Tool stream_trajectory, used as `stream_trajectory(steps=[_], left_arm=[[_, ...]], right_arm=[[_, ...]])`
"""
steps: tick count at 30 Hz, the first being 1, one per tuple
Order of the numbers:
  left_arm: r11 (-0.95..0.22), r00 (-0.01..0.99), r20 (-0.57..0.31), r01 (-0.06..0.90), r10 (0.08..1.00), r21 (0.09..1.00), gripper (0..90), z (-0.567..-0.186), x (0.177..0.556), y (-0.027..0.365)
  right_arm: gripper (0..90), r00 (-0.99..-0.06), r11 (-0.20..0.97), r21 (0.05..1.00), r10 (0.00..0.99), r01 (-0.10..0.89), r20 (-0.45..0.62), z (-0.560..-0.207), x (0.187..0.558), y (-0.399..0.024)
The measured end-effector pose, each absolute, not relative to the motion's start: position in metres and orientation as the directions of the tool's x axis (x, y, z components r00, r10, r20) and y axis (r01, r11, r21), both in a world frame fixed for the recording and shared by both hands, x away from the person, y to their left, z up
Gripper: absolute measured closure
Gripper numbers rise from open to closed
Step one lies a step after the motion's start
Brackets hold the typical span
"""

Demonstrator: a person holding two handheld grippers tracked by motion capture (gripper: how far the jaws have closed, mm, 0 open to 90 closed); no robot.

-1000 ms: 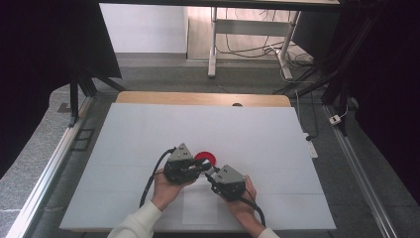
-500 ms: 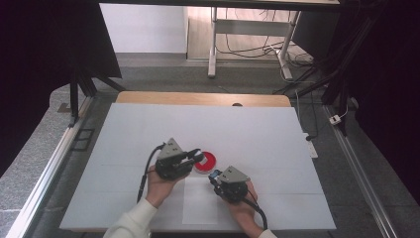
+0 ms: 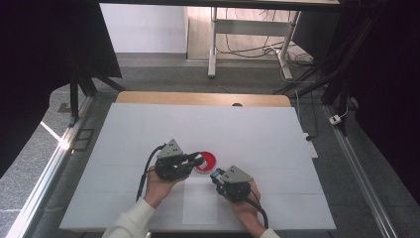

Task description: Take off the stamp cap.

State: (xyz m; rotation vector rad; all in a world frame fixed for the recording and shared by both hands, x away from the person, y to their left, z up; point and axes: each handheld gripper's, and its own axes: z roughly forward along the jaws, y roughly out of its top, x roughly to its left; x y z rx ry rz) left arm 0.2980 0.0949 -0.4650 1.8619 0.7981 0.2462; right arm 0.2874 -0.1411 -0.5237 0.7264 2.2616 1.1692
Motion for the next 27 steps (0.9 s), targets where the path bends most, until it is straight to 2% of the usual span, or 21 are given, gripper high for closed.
stream_trajectory(steps=[27], left_arm=[[-0.265, 0.763, -0.178, 0.419, 0.622, 0.869, 75.3, -0.47, 0.3, 0.094]], right_arm=[[65.3, -0.723, 0.462, 0.855, 0.671, 0.234, -0.165, -0.513, 0.282, -0.203]])
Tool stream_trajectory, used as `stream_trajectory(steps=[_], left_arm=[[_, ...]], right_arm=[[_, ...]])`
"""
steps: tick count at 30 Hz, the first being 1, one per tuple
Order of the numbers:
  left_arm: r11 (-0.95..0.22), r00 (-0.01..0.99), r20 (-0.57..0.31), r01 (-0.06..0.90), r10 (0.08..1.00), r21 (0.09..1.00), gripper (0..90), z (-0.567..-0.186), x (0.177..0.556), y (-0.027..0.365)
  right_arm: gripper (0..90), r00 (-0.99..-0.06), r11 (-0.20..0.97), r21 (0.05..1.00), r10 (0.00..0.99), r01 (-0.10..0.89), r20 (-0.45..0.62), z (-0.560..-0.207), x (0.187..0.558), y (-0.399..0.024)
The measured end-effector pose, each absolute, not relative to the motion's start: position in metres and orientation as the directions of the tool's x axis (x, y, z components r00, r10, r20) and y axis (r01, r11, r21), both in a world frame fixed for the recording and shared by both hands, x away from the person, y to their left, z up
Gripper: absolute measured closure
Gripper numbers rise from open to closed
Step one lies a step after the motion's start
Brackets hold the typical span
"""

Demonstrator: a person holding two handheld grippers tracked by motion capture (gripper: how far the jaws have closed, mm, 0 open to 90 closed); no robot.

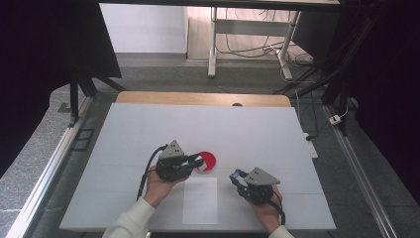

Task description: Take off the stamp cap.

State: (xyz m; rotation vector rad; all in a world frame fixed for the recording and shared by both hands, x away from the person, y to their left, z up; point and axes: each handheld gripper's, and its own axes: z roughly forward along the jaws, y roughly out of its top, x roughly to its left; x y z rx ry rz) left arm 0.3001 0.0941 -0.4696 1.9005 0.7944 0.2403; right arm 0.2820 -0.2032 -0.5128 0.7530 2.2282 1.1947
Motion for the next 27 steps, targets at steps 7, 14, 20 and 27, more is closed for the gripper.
stream_trajectory(steps=[7, 14, 20, 27], left_arm=[[-0.271, 0.761, -0.175, 0.421, 0.625, 0.866, 75.3, -0.47, 0.301, 0.095], [-0.267, 0.76, -0.172, 0.417, 0.627, 0.869, 75.3, -0.469, 0.301, 0.095], [-0.264, 0.753, -0.165, 0.414, 0.637, 0.871, 75.3, -0.468, 0.3, 0.098], [-0.263, 0.75, -0.159, 0.411, 0.642, 0.873, 75.3, -0.468, 0.301, 0.099]], right_arm=[[65.3, -0.702, 0.458, 0.858, 0.689, 0.231, -0.179, -0.51, 0.276, -0.229], [65.2, -0.68, 0.446, 0.861, 0.712, 0.244, -0.175, -0.507, 0.273, -0.256], [65.2, -0.654, 0.433, 0.864, 0.736, 0.257, -0.174, -0.507, 0.271, -0.275], [65.2, -0.633, 0.429, 0.865, 0.752, 0.26, -0.184, -0.506, 0.271, -0.289]])
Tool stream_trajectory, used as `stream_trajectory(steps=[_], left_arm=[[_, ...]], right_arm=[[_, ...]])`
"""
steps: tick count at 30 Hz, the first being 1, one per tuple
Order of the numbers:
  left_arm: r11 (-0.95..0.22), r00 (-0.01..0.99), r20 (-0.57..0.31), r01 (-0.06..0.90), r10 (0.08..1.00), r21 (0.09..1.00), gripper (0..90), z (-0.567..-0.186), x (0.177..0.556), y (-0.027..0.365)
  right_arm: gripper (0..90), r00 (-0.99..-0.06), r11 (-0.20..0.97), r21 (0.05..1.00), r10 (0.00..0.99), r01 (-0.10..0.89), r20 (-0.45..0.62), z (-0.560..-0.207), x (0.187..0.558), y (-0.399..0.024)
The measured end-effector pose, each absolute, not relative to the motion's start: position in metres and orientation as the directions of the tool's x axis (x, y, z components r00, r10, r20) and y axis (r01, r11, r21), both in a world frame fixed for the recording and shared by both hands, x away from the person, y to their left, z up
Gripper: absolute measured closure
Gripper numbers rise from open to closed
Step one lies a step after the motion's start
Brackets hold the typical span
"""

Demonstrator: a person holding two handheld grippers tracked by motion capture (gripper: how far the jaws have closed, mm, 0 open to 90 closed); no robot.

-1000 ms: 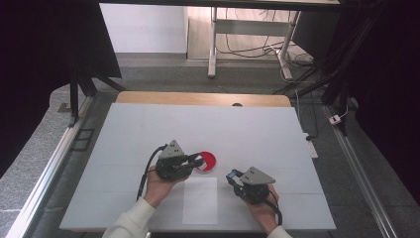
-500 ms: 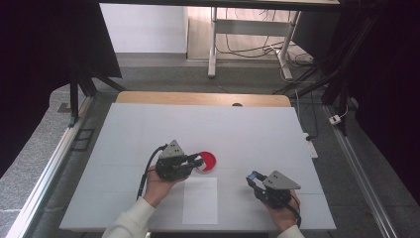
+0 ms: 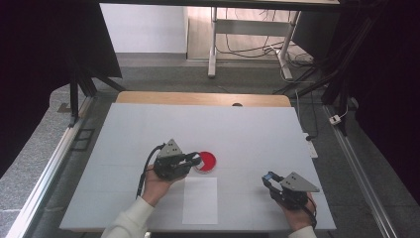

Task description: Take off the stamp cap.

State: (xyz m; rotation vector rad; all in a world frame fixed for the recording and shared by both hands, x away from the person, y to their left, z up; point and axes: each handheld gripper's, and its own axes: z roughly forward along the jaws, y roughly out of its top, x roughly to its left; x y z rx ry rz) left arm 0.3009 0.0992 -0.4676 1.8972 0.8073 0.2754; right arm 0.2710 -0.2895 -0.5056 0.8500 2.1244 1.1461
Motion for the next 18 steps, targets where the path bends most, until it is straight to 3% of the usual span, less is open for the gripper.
stream_trajectory(steps=[18], left_arm=[[-0.261, 0.742, -0.142, 0.399, 0.655, 0.879, 75.3, -0.4626, 0.3033, 0.1031]], right_arm=[[65.1, -0.64, 0.44, 0.86, 0.745, 0.258, -0.189, -0.5075, 0.2741, -0.2879]])
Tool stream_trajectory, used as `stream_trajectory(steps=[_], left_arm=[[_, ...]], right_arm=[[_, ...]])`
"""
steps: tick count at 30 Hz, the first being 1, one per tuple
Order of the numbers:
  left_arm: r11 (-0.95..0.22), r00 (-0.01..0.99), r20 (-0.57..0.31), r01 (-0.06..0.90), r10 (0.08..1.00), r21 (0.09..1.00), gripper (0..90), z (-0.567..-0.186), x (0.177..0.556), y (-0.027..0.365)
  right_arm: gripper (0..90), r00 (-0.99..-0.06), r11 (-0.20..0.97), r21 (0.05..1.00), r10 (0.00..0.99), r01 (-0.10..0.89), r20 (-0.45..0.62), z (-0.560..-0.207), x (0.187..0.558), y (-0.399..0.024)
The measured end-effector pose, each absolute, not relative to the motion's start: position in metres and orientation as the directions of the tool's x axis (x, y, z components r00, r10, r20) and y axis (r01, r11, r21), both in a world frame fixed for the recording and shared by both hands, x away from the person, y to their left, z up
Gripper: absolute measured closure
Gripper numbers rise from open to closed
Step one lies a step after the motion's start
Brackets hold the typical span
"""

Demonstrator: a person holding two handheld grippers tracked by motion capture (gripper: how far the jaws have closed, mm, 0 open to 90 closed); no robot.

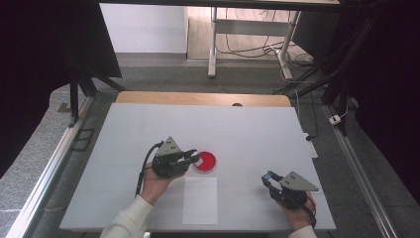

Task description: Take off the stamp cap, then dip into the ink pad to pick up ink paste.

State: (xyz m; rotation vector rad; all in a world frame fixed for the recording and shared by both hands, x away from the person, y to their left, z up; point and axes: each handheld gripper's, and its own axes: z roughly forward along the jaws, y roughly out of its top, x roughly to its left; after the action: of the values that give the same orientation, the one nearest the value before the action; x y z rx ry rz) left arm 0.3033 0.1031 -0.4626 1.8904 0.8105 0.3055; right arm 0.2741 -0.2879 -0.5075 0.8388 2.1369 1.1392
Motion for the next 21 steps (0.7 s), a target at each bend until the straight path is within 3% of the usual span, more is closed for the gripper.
stream_trajectory(steps=[21], left_arm=[[-0.31, 0.758, -0.105, 0.383, 0.643, 0.87, 75.3, -0.46, 0.319, 0.097]], right_arm=[[65.1, -0.64, 0.447, 0.858, 0.743, 0.254, -0.198, -0.508, 0.275, -0.286]])
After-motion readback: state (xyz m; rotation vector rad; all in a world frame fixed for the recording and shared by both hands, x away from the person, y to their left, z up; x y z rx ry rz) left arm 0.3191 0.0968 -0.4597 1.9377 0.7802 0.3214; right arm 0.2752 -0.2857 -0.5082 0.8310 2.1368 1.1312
